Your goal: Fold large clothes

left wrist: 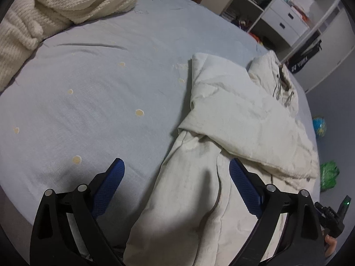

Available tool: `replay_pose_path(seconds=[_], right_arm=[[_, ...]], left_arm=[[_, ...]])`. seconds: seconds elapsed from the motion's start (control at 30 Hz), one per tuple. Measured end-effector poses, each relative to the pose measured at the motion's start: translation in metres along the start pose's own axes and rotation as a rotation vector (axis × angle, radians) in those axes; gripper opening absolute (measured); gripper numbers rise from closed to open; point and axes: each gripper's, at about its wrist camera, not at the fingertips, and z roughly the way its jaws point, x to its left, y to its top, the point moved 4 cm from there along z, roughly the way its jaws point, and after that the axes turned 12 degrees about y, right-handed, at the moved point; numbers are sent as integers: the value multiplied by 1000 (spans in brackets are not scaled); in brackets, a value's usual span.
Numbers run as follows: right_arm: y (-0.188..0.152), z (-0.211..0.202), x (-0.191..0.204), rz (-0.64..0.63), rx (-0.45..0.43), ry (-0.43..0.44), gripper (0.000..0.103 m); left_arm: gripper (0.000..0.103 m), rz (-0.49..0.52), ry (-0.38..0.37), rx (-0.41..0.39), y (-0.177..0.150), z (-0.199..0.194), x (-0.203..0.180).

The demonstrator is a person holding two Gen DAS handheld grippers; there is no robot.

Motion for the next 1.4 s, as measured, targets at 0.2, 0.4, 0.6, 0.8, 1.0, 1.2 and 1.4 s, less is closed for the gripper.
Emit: replay_pose_path(seconds=[0.2,0.4,0.6,0.8,1.0,1.2,1.4], right_arm=[[-12,-1,-5,-2,13,-11,49],[-2,-2,14,-85,31,-31,49],[33,1,51,-186,47,-4,49],[89,19,70,-214,46,25,57],[165,58,84,-215,47,89,62],[247,117,90,-178,56,132,63],[305,175,93,-104,43,187,63]], left_arm=[[92,173,34,45,-3,1,-32],[92,304,-8,23,13,-13,-76],[92,346,-48,-5,51,-8,-121],[92,319,-59,-36,83,24,-157],[92,265,-59,-69,102,66,-162],[96,335,-27,-142,92,93,-158],[96,332,-51,-195,90,101,-157]])
